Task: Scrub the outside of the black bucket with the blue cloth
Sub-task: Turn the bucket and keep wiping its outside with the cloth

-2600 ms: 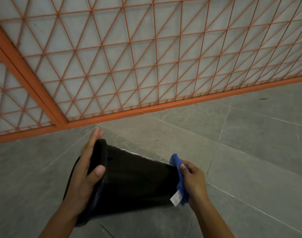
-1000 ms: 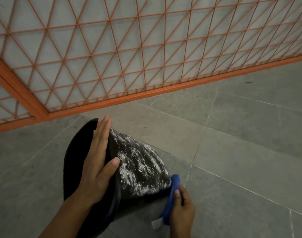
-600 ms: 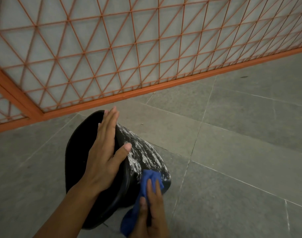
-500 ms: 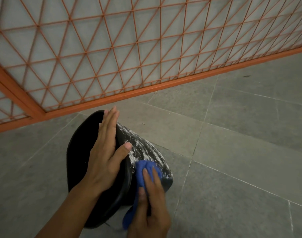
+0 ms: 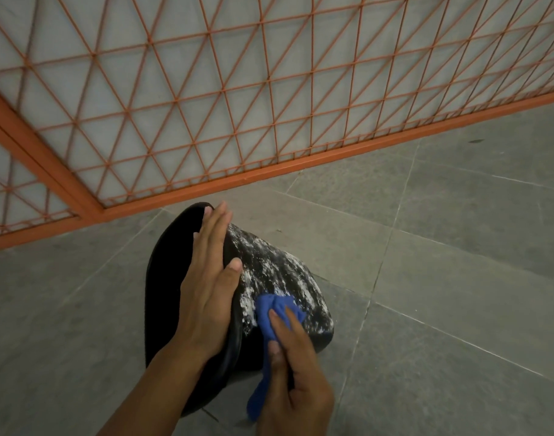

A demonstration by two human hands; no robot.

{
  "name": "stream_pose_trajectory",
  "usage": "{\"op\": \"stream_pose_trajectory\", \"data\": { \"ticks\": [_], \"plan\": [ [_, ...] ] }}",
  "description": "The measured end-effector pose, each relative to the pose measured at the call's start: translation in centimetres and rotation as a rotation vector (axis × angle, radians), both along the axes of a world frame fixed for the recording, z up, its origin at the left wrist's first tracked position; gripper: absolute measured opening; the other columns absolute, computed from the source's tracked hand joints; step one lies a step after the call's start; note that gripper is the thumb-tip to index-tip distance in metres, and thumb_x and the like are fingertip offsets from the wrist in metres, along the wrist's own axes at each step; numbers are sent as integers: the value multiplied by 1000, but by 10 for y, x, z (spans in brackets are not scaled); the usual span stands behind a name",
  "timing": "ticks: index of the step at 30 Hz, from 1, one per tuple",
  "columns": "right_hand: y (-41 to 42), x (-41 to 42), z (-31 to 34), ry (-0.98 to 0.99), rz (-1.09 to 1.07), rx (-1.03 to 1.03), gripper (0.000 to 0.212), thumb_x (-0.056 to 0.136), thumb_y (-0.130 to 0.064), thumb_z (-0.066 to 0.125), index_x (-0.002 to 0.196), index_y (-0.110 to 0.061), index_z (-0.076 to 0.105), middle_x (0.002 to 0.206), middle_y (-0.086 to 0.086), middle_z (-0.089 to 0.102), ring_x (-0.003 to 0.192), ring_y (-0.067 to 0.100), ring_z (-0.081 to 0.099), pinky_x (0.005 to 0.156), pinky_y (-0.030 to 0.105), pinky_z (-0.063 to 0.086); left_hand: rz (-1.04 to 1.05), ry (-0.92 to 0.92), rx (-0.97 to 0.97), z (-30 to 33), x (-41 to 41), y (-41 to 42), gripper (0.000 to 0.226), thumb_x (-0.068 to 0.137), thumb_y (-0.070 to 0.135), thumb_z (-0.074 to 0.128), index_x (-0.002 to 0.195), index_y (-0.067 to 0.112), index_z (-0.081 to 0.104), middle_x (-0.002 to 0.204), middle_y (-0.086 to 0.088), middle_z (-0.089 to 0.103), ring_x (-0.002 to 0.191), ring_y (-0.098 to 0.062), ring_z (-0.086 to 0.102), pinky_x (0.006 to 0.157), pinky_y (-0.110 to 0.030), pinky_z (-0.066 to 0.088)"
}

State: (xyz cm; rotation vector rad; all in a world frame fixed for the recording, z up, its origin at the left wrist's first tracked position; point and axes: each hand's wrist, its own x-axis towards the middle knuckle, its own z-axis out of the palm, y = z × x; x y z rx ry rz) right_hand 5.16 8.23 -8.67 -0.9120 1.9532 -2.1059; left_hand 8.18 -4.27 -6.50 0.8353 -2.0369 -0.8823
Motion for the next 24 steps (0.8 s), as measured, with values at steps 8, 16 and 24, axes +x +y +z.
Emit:
{"op": "stream_pose_trajectory", "data": {
  "ticks": [8,16,24],
  "plan": [
    [6,-10,8,-55,63,63,47,78,3,60,111,-32,61,121,-17,59,116,-1,51,94,3,35,-19,-45,-12,6,-7,2,61,90,45,28,148,28,21,145,47,6,144,5,3,120,-49,8],
    [-2,-24,19,-102,153,20,37,83,-2,54,108,-28,63,117,-23,59,116,-10,48,98,7,34,-26,-42,-27,8,-12,7,56,91,43,28,145,32,19,143,50,4,145,4,3,120,-49,9],
    [0,-30,23,-120,203,26,44,82,0,56,103,-38,66,114,-26,61,112,-12,50,93,3,35,-22,-75,-21,11,-15,7,55,94,35,32,148,27,20,142,51,3,143,7,2,120,-49,8]
  ]
}}
